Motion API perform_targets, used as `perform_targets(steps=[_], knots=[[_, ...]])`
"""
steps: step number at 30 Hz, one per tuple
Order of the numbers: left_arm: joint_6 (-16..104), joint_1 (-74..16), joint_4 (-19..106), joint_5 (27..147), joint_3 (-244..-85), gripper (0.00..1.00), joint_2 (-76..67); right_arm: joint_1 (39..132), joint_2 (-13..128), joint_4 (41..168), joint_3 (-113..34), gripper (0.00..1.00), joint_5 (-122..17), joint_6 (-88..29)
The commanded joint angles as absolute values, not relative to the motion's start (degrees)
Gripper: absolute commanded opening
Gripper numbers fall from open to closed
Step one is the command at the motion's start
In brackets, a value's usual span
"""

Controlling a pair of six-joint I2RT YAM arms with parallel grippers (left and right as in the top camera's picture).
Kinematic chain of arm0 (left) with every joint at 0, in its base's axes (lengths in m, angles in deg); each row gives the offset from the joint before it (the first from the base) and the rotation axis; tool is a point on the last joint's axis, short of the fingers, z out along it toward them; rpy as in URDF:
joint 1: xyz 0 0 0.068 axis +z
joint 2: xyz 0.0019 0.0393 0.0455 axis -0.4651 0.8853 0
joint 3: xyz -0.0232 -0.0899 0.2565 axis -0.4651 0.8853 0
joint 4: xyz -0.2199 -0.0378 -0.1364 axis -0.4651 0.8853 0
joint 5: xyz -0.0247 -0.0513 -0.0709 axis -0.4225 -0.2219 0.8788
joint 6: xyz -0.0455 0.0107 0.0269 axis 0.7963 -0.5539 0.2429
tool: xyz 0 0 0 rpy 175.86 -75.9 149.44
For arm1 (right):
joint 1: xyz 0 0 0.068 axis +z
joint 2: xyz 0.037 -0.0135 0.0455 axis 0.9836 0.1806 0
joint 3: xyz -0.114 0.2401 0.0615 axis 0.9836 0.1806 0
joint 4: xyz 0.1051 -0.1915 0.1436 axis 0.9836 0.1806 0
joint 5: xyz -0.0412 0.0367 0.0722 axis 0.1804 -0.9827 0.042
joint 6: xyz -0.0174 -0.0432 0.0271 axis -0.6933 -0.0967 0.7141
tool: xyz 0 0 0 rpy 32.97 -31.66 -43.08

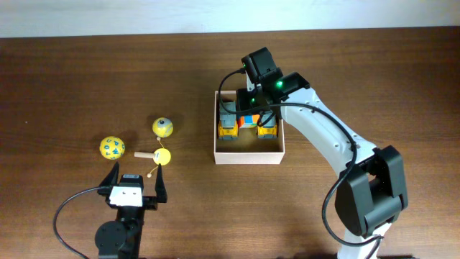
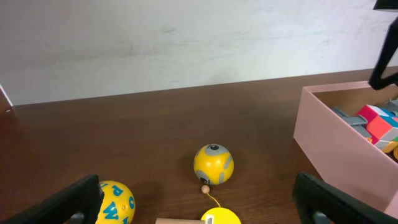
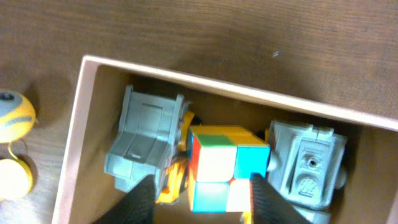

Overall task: Pack container
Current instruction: 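Lower the cube between the two trucks in the box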

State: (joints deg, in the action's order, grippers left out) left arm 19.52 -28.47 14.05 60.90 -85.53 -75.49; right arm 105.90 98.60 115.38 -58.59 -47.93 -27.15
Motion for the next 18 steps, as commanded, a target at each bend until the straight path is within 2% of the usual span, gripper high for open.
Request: perform_targets(steps=[1, 9, 18], knots=[[19.3, -28.7, 14.1, 60.7, -85.2, 0.99, -76.0, 106.3, 97.4, 115.9, -59.6, 0.34, -48.5, -26.5], [19.3, -28.7, 14.1, 60.7, -85.2, 0.99, -76.0, 106.3, 97.5, 115.9, -59.5, 0.29, -45.6, -25.2], [19.3, -28.7, 14.1, 60.7, -85.2, 0.99, -76.0, 106.3, 97.9, 115.9, -57.5, 0.28, -44.8, -25.1]])
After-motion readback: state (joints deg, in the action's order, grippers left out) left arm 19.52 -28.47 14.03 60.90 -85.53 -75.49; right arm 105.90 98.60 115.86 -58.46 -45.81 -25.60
